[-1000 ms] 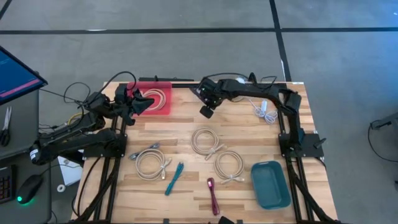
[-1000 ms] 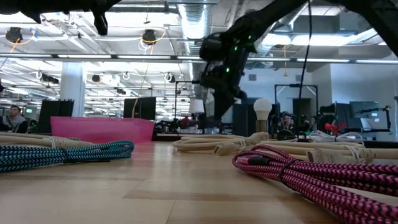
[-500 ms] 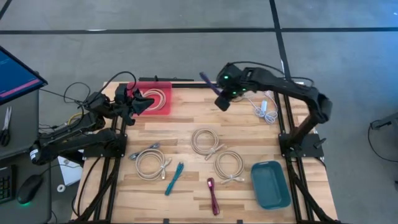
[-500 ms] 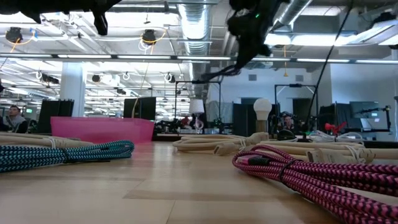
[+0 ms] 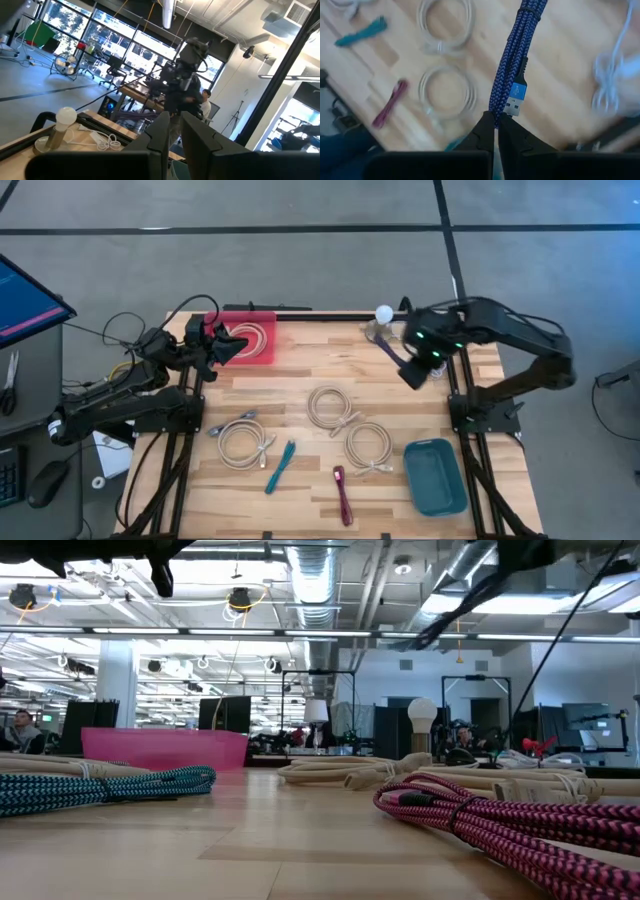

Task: Pick & Place USB Port
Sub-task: Put the violet charger cable into the blue bin

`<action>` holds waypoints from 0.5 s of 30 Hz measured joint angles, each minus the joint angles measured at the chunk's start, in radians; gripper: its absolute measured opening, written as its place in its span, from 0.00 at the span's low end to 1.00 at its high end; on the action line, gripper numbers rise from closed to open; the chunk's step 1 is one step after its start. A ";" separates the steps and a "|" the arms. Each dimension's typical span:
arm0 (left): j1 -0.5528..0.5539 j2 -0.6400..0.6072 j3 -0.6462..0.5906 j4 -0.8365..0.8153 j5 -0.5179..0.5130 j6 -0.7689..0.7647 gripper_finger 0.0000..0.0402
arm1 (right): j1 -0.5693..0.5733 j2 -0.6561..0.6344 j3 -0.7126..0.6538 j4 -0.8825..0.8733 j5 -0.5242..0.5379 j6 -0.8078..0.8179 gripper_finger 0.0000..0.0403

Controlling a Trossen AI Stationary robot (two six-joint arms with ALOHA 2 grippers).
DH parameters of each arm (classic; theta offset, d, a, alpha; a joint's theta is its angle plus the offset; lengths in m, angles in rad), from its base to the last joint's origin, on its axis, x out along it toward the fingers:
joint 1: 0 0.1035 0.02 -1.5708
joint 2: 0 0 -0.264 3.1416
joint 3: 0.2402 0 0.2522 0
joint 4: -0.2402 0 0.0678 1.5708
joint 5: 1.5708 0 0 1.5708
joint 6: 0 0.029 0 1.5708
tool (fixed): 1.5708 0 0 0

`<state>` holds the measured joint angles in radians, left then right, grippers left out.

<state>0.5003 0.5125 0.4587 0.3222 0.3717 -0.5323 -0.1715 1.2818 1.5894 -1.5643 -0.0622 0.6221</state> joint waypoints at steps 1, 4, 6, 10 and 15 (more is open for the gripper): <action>0.000 0.000 0.000 0.000 0.000 0.000 0.11 | 0.029 -0.020 0.000 -0.012 -0.003 0.048 0.00; 0.000 0.000 0.000 0.000 0.000 0.001 0.11 | 0.126 -0.077 0.000 0.005 -0.042 0.183 0.00; 0.000 0.000 0.000 0.000 0.000 0.002 0.11 | 0.200 -0.100 0.001 0.002 -0.061 0.269 0.00; 0.000 0.000 0.000 0.000 0.000 0.003 0.11 | 0.366 -0.112 0.001 -0.006 -0.105 0.404 0.00; 0.000 0.000 0.000 0.000 -0.001 0.003 0.11 | 0.551 -0.103 0.001 -0.007 -0.160 0.568 0.00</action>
<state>0.5004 0.5122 0.4587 0.3222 0.3710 -0.5289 0.3800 1.1790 1.5902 -1.5716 -0.2226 1.1896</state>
